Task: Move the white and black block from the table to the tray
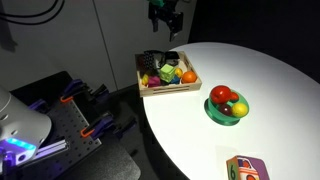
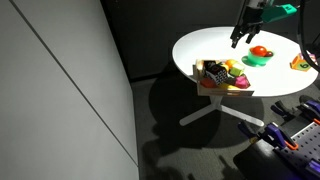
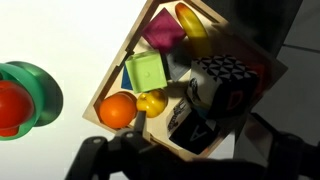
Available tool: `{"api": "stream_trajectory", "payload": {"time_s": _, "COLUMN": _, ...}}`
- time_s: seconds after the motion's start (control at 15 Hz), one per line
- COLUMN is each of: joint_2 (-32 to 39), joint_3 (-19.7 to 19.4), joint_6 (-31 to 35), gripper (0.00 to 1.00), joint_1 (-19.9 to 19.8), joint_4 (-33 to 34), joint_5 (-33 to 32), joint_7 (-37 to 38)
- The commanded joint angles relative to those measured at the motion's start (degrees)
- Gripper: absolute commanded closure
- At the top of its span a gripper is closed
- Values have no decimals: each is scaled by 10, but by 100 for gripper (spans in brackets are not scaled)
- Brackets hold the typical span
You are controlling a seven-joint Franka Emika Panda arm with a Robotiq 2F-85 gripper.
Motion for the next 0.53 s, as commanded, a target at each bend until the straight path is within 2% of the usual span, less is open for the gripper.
{"api": "stream_trajectory", "payload": {"time_s": 0.0, "joint_2": -38, "joint_3": -5, "joint_6": -40, "gripper": 0, "joint_1": -6, "joint_4": -8, "joint_5": 6, "joint_7": -36}}
{"api": "stream_trajectory", "payload": {"time_s": 0.47, "joint_2": -105, "joint_3": -12, "joint_6": -65, "gripper": 0, "joint_1": -3, "joint_4": -34, "joint_5": 10, "joint_7": -69}}
